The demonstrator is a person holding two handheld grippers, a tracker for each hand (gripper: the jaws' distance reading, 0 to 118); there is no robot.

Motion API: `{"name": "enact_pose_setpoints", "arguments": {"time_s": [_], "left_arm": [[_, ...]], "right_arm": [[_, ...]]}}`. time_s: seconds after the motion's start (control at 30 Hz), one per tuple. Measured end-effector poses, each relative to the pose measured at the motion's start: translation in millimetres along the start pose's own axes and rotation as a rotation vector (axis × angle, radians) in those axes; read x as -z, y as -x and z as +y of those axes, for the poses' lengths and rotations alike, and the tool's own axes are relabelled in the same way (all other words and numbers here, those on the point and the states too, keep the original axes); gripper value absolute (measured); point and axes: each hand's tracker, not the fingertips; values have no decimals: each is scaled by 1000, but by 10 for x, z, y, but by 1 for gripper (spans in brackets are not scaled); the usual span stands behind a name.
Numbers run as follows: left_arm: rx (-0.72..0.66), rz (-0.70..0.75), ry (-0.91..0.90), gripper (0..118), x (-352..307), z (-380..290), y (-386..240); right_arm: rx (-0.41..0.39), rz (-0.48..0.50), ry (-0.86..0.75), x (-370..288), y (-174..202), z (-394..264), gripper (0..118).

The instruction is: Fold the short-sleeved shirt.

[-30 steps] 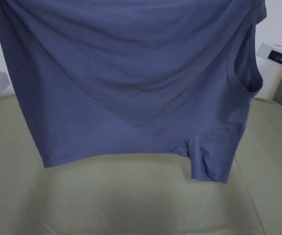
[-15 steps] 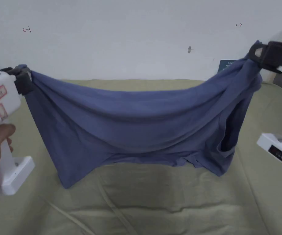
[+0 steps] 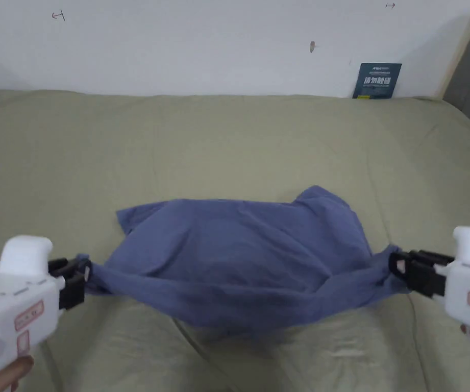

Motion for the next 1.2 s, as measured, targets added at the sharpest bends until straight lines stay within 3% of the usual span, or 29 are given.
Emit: {"name": "enact_pose_setpoints", "arguments": {"time_s": [0.13, 0.27, 0.3, 0.33, 0.37, 0.4, 0.6, 0.67, 0.7, 0.73, 0.77, 0.8, 0.83, 0.9, 1.1, 1.2], "left_arm": [[-14, -5, 185, 5, 178, -653, -55], [-49, -19, 228, 6, 277, -774, 97], [-47, -23, 207, 10, 232, -743, 96], [-43, -23, 189, 26, 183, -714, 72], [-36, -7, 150, 65, 119, -678, 74], [-38, 8, 121, 85, 22, -628, 74], [-65, -5, -91, 87, -966, -405, -91], [-55, -7, -118, 87, -1213, -433, -209], [-50, 2, -136, 87, -1290, -448, -250], [-35, 1, -156, 82, -1411, -468, -404], [-34, 12, -181, 59, -1476, -479, -460], [-32, 43, -170, 22, -1491, -493, -502], [-24, 73, -166, 1, -1486, -530, -525], [-38, 9, -101, 1, -1423, -552, -511], [16, 53, 19, 1, -988, -719, -232], [18, -12, 152, 1, -621, -779, 1]], "right_arm": [[4, -47, 151, 248, -103, -597, 6], [18, -74, 185, 362, -198, -805, 12], [26, -78, 182, 369, -214, -811, 26], [33, -81, 180, 370, -236, -811, 56], [41, -83, 183, 356, -252, -796, 95], [48, -86, 187, 305, -252, -780, 108], [33, -79, -69, -656, 104, -652, 110], [-15, -75, -119, -942, 296, -697, 105], [-42, -69, -147, -1045, 372, -728, 93], [-75, -108, -170, -1135, 471, -770, 66], [-105, -161, -177, -1173, 559, -812, 17], [-114, -184, -186, -1200, 618, -852, 0], [-90, -172, -200, -1254, 633, -889, 0], [-43, -109, -180, -1314, 660, -909, 0], [-31, -86, -167, -1299, 747, -987, 0], [-38, -89, -148, -1253, 770, -1000, 0]]}}
